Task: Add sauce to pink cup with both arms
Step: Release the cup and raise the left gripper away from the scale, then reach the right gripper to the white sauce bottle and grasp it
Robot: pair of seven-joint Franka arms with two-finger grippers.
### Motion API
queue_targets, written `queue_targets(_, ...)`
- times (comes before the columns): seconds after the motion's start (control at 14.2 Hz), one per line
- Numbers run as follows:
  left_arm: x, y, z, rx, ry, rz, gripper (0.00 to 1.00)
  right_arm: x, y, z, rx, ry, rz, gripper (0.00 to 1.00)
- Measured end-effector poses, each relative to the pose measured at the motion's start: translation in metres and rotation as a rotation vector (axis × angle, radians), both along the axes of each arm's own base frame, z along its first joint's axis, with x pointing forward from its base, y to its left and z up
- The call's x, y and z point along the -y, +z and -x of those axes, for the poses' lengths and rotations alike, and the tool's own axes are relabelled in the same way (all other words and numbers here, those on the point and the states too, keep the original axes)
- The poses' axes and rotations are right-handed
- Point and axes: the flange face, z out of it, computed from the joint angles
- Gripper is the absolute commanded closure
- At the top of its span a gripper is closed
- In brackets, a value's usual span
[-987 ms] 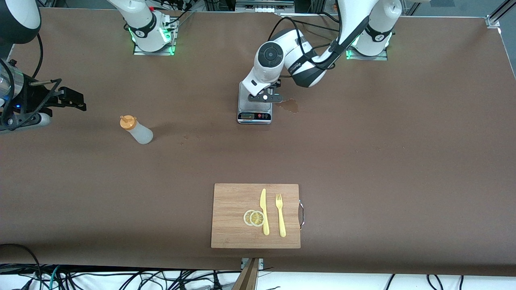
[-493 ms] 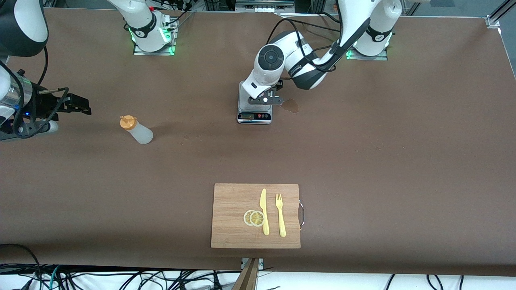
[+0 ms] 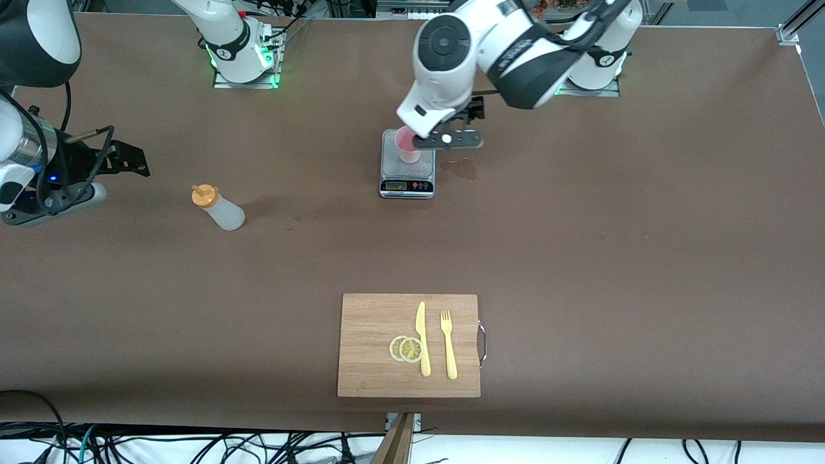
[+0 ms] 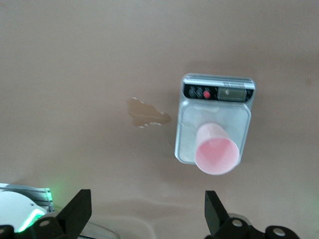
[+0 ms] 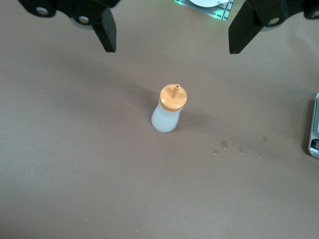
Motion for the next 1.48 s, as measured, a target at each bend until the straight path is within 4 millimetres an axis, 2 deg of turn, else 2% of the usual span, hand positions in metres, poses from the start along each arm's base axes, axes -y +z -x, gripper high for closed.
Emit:
queue_targets(0.21,-0.066,0.020,-0.050,0.000,0.004,0.031,0.00,-0.006,-0.001,0.002,-0.010,0.085,-0.054,0.00)
queue_targets(0.35,-0.107,0.031,-0.074,0.016,-0.027,0.064,0.00,-0.007,-0.006,0.000,0.001,0.149,-0.083,0.00)
queue_targets(0.49,-0.142,0.044,-0.085,0.033,-0.090,0.071,0.00,-0.006,-0.023,-0.002,0.044,0.268,-0.113,0.00)
queue_targets(0.63,-0.189,0.062,-0.099,0.071,-0.144,0.070,0.00,-0.001,-0.045,0.005,0.080,0.376,-0.179,0.00)
queue_targets(0.92,-0.304,0.104,-0.117,0.176,-0.151,0.051,0.00,0.027,-0.080,0.021,0.127,0.520,-0.358,0.00)
queue_targets(1.06,-0.344,0.103,-0.116,0.205,-0.110,0.043,0.00,0.047,-0.098,0.027,0.149,0.562,-0.424,0.00)
queue_targets(1.13,-0.355,0.102,-0.114,0.217,-0.094,0.041,0.00,0.059,-0.107,0.030,0.159,0.581,-0.446,0.00)
queue_targets(1.27,-0.357,0.104,-0.107,0.227,-0.091,0.040,0.00,0.079,-0.128,0.035,0.183,0.636,-0.501,0.00)
queue_targets(1.48,-0.356,0.109,-0.099,0.219,-0.095,0.039,0.00,0.091,-0.155,0.035,0.220,0.731,-0.587,0.00)
